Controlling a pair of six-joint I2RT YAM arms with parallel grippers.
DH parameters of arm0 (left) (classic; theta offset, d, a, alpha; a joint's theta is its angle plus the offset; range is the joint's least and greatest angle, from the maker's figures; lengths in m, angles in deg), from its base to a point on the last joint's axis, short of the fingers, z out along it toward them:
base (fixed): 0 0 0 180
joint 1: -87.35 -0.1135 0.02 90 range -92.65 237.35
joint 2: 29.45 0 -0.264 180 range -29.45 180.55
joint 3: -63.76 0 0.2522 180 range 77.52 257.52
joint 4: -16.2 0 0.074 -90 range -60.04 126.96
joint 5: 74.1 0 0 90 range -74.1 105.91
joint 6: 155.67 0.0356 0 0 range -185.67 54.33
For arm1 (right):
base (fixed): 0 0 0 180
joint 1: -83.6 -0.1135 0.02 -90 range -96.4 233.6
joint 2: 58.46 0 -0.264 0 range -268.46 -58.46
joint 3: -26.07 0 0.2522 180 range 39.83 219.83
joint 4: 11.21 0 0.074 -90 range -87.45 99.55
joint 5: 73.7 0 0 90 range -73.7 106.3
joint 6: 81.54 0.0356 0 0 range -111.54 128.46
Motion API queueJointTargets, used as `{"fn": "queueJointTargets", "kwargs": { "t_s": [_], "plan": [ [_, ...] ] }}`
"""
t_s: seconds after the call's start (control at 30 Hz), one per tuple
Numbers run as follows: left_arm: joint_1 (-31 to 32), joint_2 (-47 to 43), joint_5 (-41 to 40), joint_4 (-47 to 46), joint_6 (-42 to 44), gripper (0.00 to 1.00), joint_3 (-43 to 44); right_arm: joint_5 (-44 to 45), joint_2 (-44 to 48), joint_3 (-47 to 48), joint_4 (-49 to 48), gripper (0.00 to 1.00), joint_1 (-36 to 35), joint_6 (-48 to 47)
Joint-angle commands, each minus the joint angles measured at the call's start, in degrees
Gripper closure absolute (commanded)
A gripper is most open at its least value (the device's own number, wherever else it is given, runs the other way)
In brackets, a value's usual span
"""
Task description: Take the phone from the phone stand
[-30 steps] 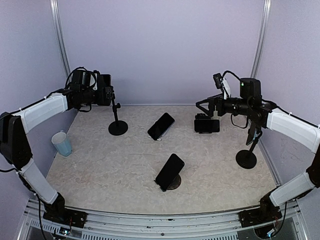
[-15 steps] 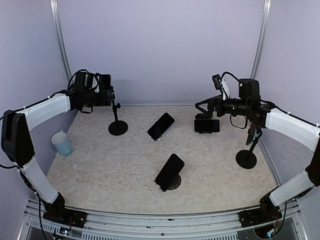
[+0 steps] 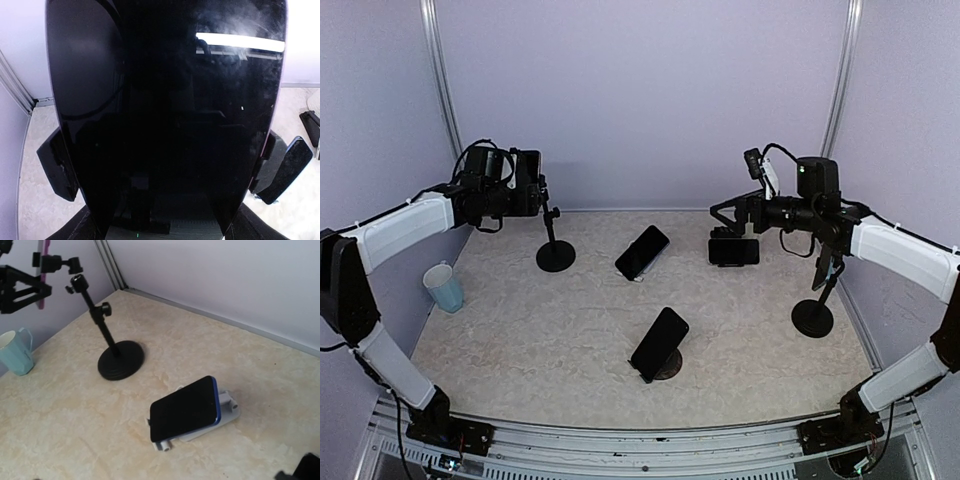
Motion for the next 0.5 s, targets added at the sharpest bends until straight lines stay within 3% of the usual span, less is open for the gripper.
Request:
{"fn": "queueJointTargets", "kwargs": {
  "t_s": [0.0,0.27,0.47],
  "plan": [
    [1.3,-7.5,1.5,-4.9,-1.4,0.4,-1.8,-0.5,-0.5,2.7,-0.3,0.0,0.2,0.4],
    [3.6,-15.6,6.2,-6.1,-3.6,0.48,-6.4,-1.5,-0.7,4.4,1.0,0.0,0.2,0.3],
    [8.7,-18.9,6.1,-7.4,-4.2,0.52,-9.0,-2.5,-1.3,5.9,1.9,0.01,0.1,0.3]
  ]
}}
